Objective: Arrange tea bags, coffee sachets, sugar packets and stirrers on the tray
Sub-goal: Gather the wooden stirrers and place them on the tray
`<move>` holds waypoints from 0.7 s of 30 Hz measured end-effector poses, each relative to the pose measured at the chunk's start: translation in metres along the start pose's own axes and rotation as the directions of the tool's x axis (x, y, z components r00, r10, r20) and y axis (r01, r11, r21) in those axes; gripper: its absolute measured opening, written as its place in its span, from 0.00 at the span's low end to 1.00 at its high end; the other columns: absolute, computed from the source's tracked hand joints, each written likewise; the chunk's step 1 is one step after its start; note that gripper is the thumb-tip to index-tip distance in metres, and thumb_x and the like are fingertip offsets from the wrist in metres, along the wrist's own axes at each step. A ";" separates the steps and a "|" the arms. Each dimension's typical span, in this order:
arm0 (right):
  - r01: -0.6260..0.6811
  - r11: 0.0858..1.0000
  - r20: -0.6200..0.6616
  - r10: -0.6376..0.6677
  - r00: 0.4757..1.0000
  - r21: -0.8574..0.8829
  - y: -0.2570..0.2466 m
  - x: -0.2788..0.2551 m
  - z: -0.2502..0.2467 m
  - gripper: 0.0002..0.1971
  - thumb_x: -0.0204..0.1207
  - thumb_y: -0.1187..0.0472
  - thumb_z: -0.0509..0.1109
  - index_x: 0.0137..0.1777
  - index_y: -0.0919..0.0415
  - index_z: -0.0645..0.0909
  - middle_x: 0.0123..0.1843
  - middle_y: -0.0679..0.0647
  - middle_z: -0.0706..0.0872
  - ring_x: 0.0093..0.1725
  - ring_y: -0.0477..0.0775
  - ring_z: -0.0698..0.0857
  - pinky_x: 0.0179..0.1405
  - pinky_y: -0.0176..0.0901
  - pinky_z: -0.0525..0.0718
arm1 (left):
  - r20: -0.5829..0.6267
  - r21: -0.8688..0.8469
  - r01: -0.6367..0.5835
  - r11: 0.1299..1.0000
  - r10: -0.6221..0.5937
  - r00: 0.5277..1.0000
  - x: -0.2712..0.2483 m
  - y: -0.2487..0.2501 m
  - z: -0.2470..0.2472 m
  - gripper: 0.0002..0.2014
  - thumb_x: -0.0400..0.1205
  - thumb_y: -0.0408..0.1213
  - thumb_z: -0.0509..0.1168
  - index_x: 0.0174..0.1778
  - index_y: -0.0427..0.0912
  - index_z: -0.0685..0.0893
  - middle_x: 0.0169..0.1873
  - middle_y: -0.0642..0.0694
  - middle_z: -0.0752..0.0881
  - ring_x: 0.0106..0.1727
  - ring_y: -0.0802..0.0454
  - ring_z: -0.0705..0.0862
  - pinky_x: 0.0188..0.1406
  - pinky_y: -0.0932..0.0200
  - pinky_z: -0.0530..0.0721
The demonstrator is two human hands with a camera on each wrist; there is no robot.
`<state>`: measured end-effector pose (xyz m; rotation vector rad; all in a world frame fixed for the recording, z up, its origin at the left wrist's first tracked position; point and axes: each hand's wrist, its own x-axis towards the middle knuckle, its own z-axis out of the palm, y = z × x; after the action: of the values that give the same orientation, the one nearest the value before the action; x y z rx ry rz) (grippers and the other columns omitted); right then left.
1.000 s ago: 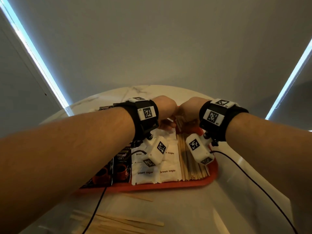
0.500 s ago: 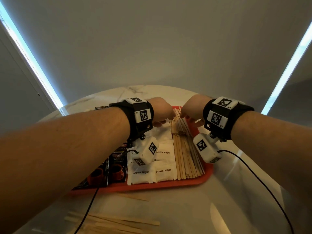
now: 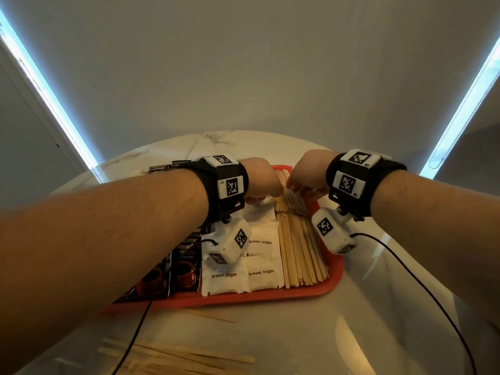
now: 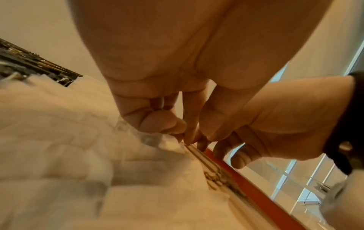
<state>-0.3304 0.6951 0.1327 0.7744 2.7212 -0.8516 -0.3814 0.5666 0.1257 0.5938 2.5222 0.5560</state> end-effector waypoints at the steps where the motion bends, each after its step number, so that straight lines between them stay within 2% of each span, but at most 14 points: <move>1: -0.010 1.000 0.019 0.010 1.000 -0.019 0.000 0.001 -0.001 0.08 0.82 0.60 0.74 0.53 0.65 0.88 0.50 0.59 0.92 0.48 0.58 0.93 0.50 0.50 0.92 | 0.002 0.007 -0.002 1.000 0.002 1.000 0.001 -0.001 0.000 0.15 0.87 0.39 0.71 0.69 0.41 0.88 0.45 0.41 0.87 0.36 0.48 0.83 0.31 0.61 0.82; 2: -0.013 1.000 0.017 0.013 1.000 -0.022 -0.002 0.002 -0.001 0.09 0.83 0.59 0.73 0.55 0.65 0.88 0.52 0.59 0.92 0.51 0.59 0.92 0.55 0.52 0.91 | 0.007 -0.015 0.003 1.000 -0.003 1.000 0.001 -0.001 0.001 0.15 0.87 0.38 0.71 0.69 0.41 0.89 0.43 0.41 0.86 0.32 0.49 0.81 0.28 0.62 0.81; 3: -0.003 1.000 -0.003 0.003 1.000 0.004 -0.002 0.002 -0.002 0.07 0.82 0.60 0.73 0.52 0.64 0.87 0.51 0.59 0.91 0.48 0.58 0.92 0.49 0.49 0.92 | 0.011 -0.051 0.006 0.999 -0.005 1.000 0.002 -0.001 0.001 0.15 0.87 0.36 0.71 0.69 0.40 0.89 0.40 0.41 0.84 0.29 0.50 0.79 0.24 0.64 0.80; 5: 0.038 0.999 -0.044 -0.038 0.998 0.009 0.001 0.005 -0.005 0.04 0.80 0.65 0.73 0.44 0.62 0.85 0.41 0.57 0.90 0.35 0.53 0.90 0.26 0.40 0.86 | 0.010 -0.087 0.009 0.996 -0.008 1.000 0.004 -0.002 0.001 0.15 0.87 0.37 0.71 0.69 0.39 0.89 0.37 0.43 0.82 0.26 0.52 0.78 0.18 0.68 0.77; 6: 0.045 0.999 -0.051 -0.046 0.998 -0.007 0.002 0.005 -0.005 0.05 0.79 0.66 0.73 0.41 0.61 0.84 0.38 0.57 0.89 0.30 0.51 0.89 0.20 0.39 0.83 | 0.012 -0.092 0.013 0.996 -0.012 1.000 0.005 -0.002 0.001 0.16 0.88 0.38 0.70 0.70 0.39 0.88 0.37 0.43 0.82 0.25 0.53 0.78 0.18 0.69 0.77; 7: 0.043 0.999 -0.051 -0.044 0.998 -0.015 0.003 0.006 -0.004 0.05 0.79 0.66 0.73 0.41 0.62 0.84 0.37 0.57 0.88 0.29 0.51 0.89 0.19 0.38 0.83 | 0.025 -0.101 0.011 0.995 -0.008 1.000 0.006 -0.004 0.001 0.17 0.88 0.40 0.70 0.71 0.38 0.87 0.37 0.42 0.82 0.23 0.53 0.78 0.19 0.69 0.76; 8: 0.038 0.999 -0.035 -0.039 0.999 -0.032 0.003 0.006 -0.004 0.04 0.80 0.66 0.74 0.43 0.63 0.86 0.38 0.58 0.89 0.30 0.52 0.90 0.22 0.39 0.86 | 0.038 -0.112 0.009 0.994 -0.005 0.999 0.007 -0.004 0.001 0.18 0.89 0.41 0.69 0.72 0.37 0.87 0.39 0.41 0.82 0.23 0.53 0.78 0.21 0.68 0.76; 10: 0.019 0.992 0.009 -0.018 1.000 -0.128 0.002 0.003 -0.004 0.08 0.81 0.63 0.73 0.57 0.62 0.89 0.49 0.59 0.92 0.44 0.56 0.93 0.44 0.46 0.93 | 0.040 -0.112 0.012 0.994 -0.007 0.999 0.006 -0.003 0.001 0.18 0.89 0.41 0.69 0.72 0.37 0.87 0.44 0.40 0.84 0.28 0.50 0.80 0.26 0.64 0.78; 11: 0.027 0.986 0.020 -0.024 1.000 -0.163 0.002 0.001 -0.006 0.11 0.82 0.63 0.73 0.62 0.58 0.89 0.55 0.57 0.91 0.52 0.57 0.92 0.54 0.50 0.92 | 0.028 -0.104 0.007 0.995 -0.004 1.000 0.005 -0.003 0.002 0.17 0.88 0.41 0.70 0.71 0.39 0.87 0.47 0.42 0.86 0.33 0.48 0.84 0.31 0.62 0.83; 13: 0.097 0.977 0.054 -0.088 0.995 -0.191 0.006 -0.002 -0.012 0.19 0.78 0.65 0.76 0.67 0.49 0.86 0.62 0.53 0.88 0.57 0.55 0.89 0.58 0.50 0.91 | -0.011 -0.050 -0.035 0.998 0.035 0.999 0.000 0.000 0.001 0.15 0.87 0.40 0.71 0.69 0.44 0.89 0.56 0.45 0.91 0.49 0.45 0.91 0.50 0.57 0.92; 14: 0.136 0.968 0.104 -0.116 0.988 -0.210 0.009 -0.004 -0.015 0.23 0.76 0.64 0.78 0.69 0.46 0.84 0.65 0.51 0.86 0.59 0.54 0.87 0.57 0.48 0.91 | -0.034 -0.026 -0.066 0.997 0.065 0.997 -0.003 0.000 0.001 0.14 0.87 0.39 0.71 0.68 0.47 0.89 0.59 0.46 0.91 0.56 0.45 0.91 0.58 0.54 0.92; 15: 0.166 0.956 0.166 -0.128 0.978 -0.243 0.012 -0.008 -0.016 0.29 0.73 0.63 0.81 0.72 0.44 0.81 0.68 0.50 0.84 0.61 0.53 0.86 0.58 0.48 0.90 | -0.050 -0.016 -0.098 0.995 0.097 0.994 -0.007 0.001 0.000 0.13 0.86 0.38 0.72 0.67 0.50 0.90 0.59 0.47 0.91 0.59 0.46 0.90 0.60 0.52 0.91; 18: 0.230 0.890 0.283 -0.120 0.952 -0.394 0.015 -0.016 -0.017 0.41 0.68 0.57 0.85 0.81 0.44 0.71 0.75 0.48 0.78 0.67 0.52 0.80 0.63 0.47 0.85 | -0.069 -0.004 -0.145 0.989 0.145 0.987 -0.015 0.000 -0.004 0.12 0.84 0.38 0.75 0.64 0.52 0.92 0.58 0.50 0.90 0.59 0.49 0.89 0.55 0.56 0.89; 21: 0.287 0.810 0.285 -0.155 0.946 -0.512 0.017 -0.020 -0.013 0.44 0.68 0.52 0.86 0.82 0.45 0.68 0.75 0.50 0.76 0.66 0.52 0.77 0.65 0.49 0.83 | -0.063 -0.007 -0.135 0.991 0.134 0.989 -0.017 0.000 -0.006 0.13 0.83 0.38 0.76 0.63 0.51 0.92 0.57 0.50 0.90 0.57 0.50 0.89 0.50 0.59 0.88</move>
<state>-0.3048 0.7063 0.1414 0.2177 2.6550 -0.1381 -0.3718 0.5563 0.1366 0.7575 2.5491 0.6461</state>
